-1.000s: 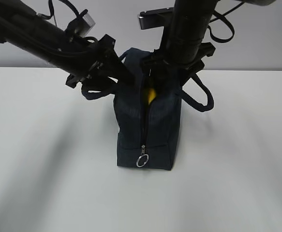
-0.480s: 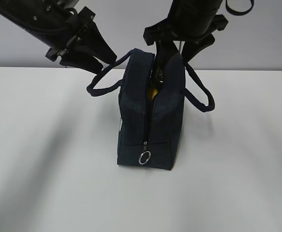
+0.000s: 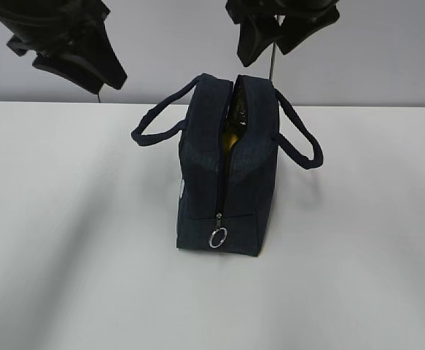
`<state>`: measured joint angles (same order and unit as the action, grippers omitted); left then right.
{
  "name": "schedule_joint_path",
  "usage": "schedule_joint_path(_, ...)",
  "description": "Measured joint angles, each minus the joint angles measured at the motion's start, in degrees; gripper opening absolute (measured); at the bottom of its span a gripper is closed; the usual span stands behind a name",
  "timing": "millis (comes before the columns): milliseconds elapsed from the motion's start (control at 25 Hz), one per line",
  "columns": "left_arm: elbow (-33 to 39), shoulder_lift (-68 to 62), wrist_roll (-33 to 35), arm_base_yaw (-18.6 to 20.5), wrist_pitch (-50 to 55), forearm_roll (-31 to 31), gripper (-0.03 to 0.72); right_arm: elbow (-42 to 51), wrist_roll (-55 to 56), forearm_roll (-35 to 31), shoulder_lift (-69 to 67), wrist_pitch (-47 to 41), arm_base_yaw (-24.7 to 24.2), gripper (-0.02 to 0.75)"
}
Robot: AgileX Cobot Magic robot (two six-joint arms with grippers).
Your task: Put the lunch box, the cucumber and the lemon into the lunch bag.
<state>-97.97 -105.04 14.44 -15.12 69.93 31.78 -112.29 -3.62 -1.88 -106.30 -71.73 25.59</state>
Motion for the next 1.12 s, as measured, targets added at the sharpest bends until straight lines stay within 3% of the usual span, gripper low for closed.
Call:
schedule_joint_path(120, 0.0, 3.8, -3.2, -1.5, 0.4, -6.6, 0.293, 0.0, 1.8, -2.1, 1.2, 0.0, 0.0, 0.463)
schedule_joint_path(240, 0.0, 7.7, -5.5, -2.9, 1.0, -11.8, 0.290, 0.1, 1.8, -6.1, 2.9, -0.1, 0.1, 0.410)
schedule_joint_path(400, 0.7, 12.7, -7.1, -3.3, 1.3, -13.3, 0.290, 1.9, 1.9, -6.9, 6.5, -0.2, 1.6, 0.311)
schedule_joint_path(560, 4.9, 18.0, -7.6, -3.3, 1.3, -13.6, 0.289, 7.2, 2.0, -5.6, 11.9, -0.2, 3.3, 0.285)
schedule_joint_path(720, 9.8, 23.1, -7.8, -3.3, 1.5, -13.8, 0.289, 16.9, 2.2, -2.6, 19.5, 0.8, 4.6, 0.283)
schedule_joint_path(1120, 21.0, 33.7, -7.8, -3.3, 1.6, -14.0, 0.289, 53.6, -0.2, -2.4, 41.9, 29.5, 4.8, 0.281)
